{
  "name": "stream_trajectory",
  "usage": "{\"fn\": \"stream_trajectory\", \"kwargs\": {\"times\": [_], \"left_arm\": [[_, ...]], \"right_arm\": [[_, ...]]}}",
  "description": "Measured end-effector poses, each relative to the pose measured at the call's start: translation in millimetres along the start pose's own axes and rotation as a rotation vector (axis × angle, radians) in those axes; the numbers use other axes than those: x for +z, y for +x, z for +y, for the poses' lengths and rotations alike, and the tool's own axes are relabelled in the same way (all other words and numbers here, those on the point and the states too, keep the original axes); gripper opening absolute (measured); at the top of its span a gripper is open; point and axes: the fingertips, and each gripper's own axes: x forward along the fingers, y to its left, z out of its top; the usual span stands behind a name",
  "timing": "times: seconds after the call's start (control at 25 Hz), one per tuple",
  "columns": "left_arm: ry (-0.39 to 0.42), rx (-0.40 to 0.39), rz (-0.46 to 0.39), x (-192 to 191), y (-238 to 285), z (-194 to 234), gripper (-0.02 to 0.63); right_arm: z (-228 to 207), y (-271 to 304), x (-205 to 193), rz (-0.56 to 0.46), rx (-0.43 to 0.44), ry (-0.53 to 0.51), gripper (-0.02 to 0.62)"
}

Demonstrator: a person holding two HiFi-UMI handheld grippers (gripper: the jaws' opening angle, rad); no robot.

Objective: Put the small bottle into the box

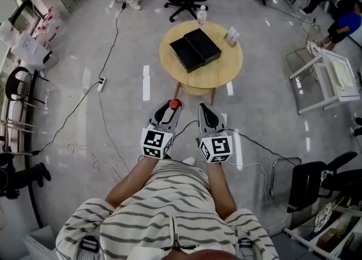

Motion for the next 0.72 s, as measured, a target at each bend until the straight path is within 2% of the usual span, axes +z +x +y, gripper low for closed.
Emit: {"fn": "stream_trajectory", "kwargs": {"times": [0.48, 0.72], "left_arm": [[0.002, -0.018, 0.035, -12, 26, -20, 0.147], [-0.004, -0.024, 0.041, -11, 58, -6, 0.147]], "right_arm": [[-27, -12, -21, 0.043, -0.01, 0.034, 0.009], [-45, 17, -23, 0.055, -0.007, 0.025, 0.009]]}}
